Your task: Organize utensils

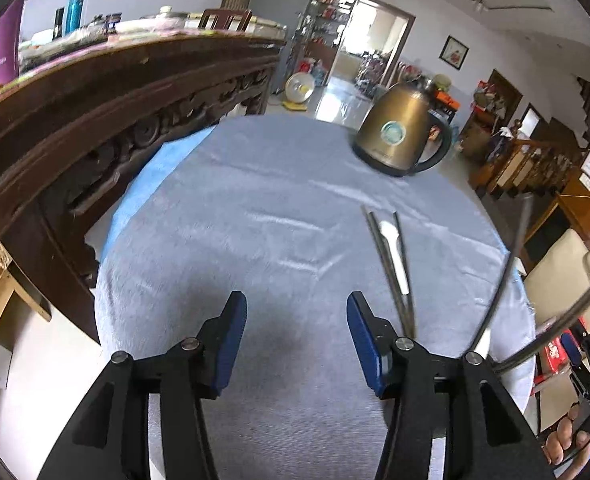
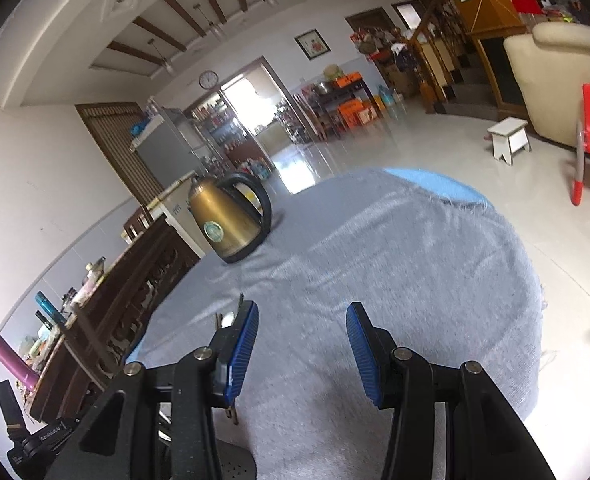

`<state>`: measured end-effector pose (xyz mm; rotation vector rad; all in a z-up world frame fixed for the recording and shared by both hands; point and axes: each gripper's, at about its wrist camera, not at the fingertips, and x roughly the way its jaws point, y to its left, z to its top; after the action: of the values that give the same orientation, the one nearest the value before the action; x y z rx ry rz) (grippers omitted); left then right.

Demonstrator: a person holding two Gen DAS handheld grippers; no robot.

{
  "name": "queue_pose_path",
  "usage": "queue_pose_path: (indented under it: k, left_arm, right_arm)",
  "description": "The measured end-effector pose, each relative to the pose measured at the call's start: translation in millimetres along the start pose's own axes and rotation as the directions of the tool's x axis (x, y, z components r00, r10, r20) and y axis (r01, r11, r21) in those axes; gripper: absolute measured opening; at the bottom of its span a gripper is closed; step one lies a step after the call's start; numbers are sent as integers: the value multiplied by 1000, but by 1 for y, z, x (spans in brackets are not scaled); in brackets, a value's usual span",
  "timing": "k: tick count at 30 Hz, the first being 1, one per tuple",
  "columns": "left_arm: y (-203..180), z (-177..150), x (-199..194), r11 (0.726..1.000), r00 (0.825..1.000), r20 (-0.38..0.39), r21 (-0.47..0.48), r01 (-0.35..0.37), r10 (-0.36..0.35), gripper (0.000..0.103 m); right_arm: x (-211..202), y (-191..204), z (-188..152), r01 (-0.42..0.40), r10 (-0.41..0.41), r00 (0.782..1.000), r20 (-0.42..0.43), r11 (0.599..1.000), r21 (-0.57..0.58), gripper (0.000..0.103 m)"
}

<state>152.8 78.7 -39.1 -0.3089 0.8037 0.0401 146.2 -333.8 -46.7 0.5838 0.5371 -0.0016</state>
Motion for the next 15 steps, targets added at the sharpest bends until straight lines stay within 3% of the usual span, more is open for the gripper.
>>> queue_pose_path:
  k: [9,15]
  left_arm:
    - [11,8,46,999,996,-80,-3,-48,48,53]
    - [2,43,81,999,994,-98,30,-36,39,53]
  right_arm:
    - [54,-5,-9,29,-30,992,-121,1000,-8,49]
    - [129,19,9,-18,-14,963,-270,993,-113,49]
